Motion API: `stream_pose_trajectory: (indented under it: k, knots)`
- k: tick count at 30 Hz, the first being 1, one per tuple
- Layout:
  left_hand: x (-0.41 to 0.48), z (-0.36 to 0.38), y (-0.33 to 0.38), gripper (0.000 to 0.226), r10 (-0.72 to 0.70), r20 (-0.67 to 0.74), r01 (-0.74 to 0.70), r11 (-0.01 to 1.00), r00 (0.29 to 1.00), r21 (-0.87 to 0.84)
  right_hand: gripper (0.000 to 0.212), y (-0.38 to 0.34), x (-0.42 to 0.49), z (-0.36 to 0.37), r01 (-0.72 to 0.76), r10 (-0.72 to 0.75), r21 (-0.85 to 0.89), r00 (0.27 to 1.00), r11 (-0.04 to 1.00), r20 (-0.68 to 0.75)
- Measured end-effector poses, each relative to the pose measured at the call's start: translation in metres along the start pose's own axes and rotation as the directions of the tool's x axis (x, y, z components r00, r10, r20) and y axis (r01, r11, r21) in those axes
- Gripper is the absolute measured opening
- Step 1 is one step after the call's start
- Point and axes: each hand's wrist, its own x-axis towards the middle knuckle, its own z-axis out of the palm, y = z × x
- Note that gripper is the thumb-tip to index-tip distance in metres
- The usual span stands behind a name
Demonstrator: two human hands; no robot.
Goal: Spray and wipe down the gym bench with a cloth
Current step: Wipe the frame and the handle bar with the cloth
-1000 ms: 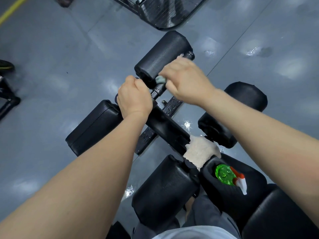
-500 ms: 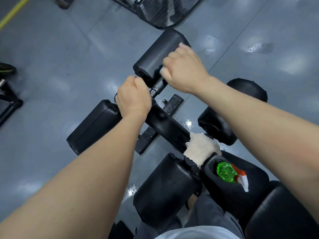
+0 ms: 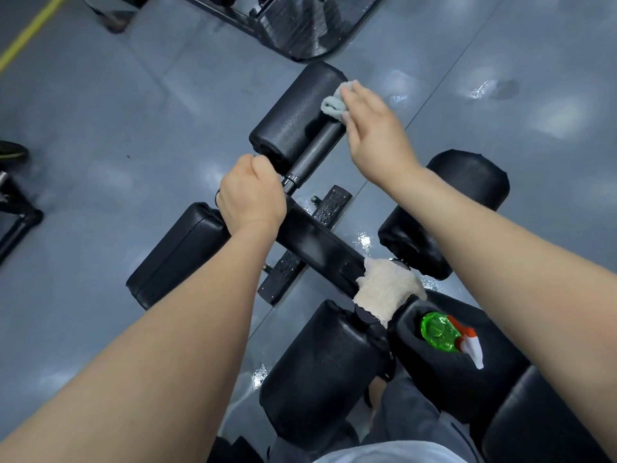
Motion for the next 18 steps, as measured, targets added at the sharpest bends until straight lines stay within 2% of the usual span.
stream_pose_trajectory:
  k: [2, 4, 7, 11, 15, 18]
  knots:
    - [-0.001, -0.001, 0.001, 0.032, -0.004, -0.001, 0.004, 1.000, 1.000, -0.009, 0.044, -0.015, -0.012, 0.004, -0.171, 0.196, 0.214, 0.976, 0.962, -0.099]
    - [-0.002, -0.002, 0.003, 0.033, -0.014, 0.003, 0.014, 1.000, 1.000, -0.012, 0.044, -0.031, -0.026, 0.011, -0.290, 0.349, 0.357, 0.931, 0.888, -0.111]
    - [-0.003, -0.002, 0.003, 0.033, -0.022, 0.004, 0.023, 1.000, 1.000, -0.011, 0.037, -0.048, -0.047, 0.019, -0.365, 0.453, 0.502, 0.890, 0.784, -0.060]
    - [-0.002, -0.001, 0.003, 0.032, -0.026, 0.004, 0.026, 1.000, 1.000, -0.010, 0.008, -0.050, -0.027, 0.015, -0.448, 0.611, 0.629, 0.790, 0.636, -0.054]
    - [-0.002, -0.001, 0.002, 0.032, -0.036, 0.002, 0.036, 0.999, 0.999, -0.012, 0.016, -0.048, -0.002, 0.013, -0.515, 0.735, 0.746, 0.677, 0.423, 0.051]
    - [-0.002, -0.001, 0.002, 0.032, -0.028, -0.003, 0.028, 1.000, 1.000, -0.003, 0.015, -0.062, -0.015, 0.022, -0.523, 0.743, 0.760, 0.665, 0.386, 0.081]
